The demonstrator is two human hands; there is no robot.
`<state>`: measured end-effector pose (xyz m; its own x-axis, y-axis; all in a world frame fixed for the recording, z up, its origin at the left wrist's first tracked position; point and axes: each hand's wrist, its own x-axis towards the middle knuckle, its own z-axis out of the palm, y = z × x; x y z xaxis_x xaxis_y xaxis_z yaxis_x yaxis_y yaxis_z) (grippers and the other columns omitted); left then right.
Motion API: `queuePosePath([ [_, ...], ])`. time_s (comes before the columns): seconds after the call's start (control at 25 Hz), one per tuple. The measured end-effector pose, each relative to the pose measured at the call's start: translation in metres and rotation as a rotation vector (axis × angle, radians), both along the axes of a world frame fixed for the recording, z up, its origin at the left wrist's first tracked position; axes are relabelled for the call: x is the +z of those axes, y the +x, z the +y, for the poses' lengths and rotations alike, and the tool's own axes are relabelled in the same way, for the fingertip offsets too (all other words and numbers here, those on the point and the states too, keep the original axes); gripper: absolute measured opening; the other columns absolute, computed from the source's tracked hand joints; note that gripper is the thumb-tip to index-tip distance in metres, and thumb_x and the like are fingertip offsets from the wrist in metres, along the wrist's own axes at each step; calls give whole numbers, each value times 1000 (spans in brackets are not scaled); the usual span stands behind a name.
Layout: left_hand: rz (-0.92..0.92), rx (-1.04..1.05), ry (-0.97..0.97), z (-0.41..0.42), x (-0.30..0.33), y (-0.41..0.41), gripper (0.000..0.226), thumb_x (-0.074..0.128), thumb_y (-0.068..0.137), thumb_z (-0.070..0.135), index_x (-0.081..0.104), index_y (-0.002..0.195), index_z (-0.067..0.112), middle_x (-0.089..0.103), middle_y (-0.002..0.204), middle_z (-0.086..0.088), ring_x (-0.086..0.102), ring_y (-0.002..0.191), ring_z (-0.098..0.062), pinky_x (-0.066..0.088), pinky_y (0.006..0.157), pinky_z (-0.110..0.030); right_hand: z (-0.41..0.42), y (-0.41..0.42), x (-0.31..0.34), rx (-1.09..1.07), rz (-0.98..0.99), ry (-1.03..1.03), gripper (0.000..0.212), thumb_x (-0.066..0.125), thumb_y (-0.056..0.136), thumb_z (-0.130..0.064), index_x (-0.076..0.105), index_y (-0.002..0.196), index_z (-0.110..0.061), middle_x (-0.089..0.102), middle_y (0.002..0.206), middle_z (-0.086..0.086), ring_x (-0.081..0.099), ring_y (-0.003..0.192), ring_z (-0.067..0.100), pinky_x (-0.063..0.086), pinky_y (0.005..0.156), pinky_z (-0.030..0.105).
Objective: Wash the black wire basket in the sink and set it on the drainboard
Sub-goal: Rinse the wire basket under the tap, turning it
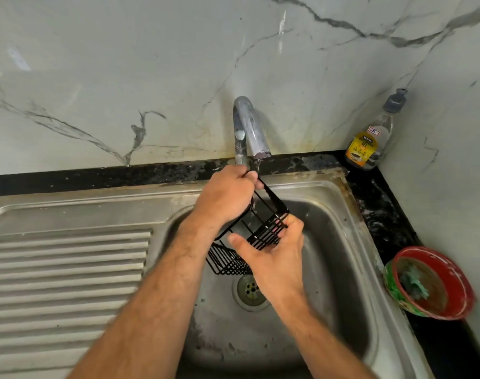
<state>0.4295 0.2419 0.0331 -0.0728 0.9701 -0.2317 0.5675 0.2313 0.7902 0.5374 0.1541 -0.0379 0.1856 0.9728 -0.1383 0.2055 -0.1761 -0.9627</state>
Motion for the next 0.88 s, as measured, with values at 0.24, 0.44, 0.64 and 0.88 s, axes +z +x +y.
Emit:
queuePosePath([
  [0.24,-153,36,-41,3,11,0,37,48,107,32,74,83,24,64,99,-14,52,62,-1,43,61,-27,39,53,32,41,-378,255,65,49,78,-80,55,124,-36,65,85,-10,61,77,4,52,69,32],
  [0.44,-139,-105,51,-1,-2,1,35,42,96,32,73,80,24,67,70,0,62,69,-7,54,78,-45,92,33,33,542,-184,234,46,36,100,-47,54,141,-36,61,137,-9,50,131,4,39,112,31],
  [0.64,-112,53,231,-9,-16,-20,47,39,85,39,58,49,15,49,47,5,44,53,-14,36,63,-36,113,32,12,504,-318,86,57,30,103,-58,62,77,-19,67,79,1,63,78,17,53,85,46],
  [0.88,341,1,55,16,-2,-34,42,45,98,33,57,61,17,63,67,-1,60,71,-22,41,66,-34,119,-12,33,554,-736,318,57,27,109,-38,45,57,-21,47,54,-4,48,49,11,40,61,28],
])
